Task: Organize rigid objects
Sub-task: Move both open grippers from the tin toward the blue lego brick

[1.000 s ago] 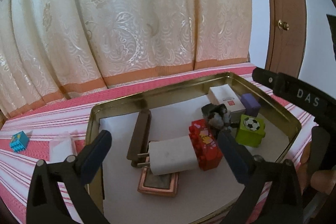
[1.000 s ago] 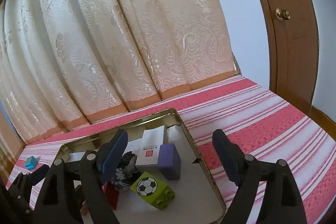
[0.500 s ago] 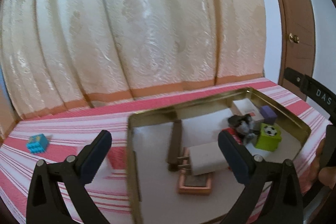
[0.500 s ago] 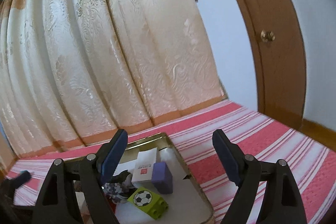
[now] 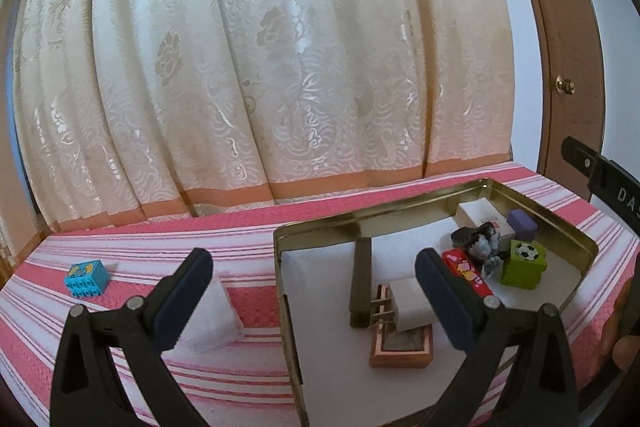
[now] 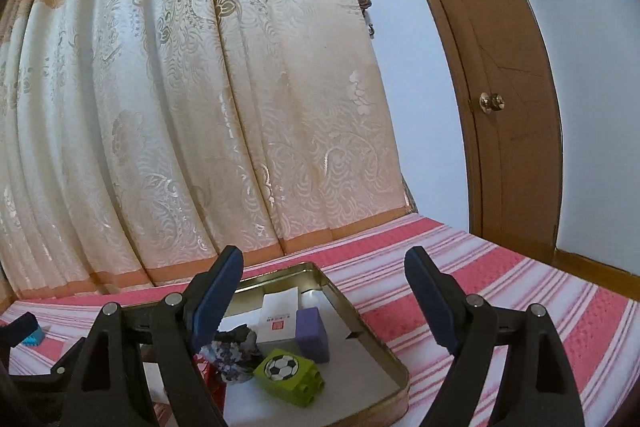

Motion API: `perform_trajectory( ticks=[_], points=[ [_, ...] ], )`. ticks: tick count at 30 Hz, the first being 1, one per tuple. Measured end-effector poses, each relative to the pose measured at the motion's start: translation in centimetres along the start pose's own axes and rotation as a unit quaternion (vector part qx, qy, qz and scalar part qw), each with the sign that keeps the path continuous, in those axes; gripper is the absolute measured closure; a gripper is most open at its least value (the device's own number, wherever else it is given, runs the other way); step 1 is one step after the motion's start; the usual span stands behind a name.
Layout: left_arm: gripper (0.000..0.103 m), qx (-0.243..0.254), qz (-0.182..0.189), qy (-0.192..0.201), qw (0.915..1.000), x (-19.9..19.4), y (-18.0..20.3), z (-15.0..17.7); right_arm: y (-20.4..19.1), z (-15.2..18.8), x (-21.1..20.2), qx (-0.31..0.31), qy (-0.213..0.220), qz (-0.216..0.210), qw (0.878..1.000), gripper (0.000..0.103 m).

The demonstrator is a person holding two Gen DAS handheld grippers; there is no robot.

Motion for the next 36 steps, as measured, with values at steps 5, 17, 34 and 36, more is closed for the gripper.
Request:
perform_trajectory(
  ticks=[5, 17, 34, 36],
  points=[
    [0.0, -0.004, 0.008, 0.002, 1.0, -0.3, -0.3, 0.1, -0.7, 0.2, -1.0, -0.002, 0.002, -0.001, 1.0, 0.018],
    [0.0, -0.02, 0.008, -0.001, 0.9998, -1.1, -2.5, 0.6, -2.6, 0.6, -4.0, -0.003, 0.018, -0.002, 1.0, 0.018],
    [0.0, -0.037, -0.013, -0.01, 0.9992, -1.6, -7.7, 1.4, -8.8, 2.4, -5.8, -0.002, -0.004, -0.047, 0.999, 0.018],
    [0.0, -0.034, -0.02, -0.009, 0.9992, -1.6, -8.3, 1.5, -9.6, 2.6, -5.9, -0.004, -0.006, -0.052, 0.999, 0.018]
  ],
)
Point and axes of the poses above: each gripper's, at about its wrist camera, not at the fingertips, and x roughly the way its jaws point, y to its right, z to its underside, the point moved 1 cm from there along x, roughly the way its jaws point, and after that the axes turned 6 degrees about y, right-handed, at the moved point
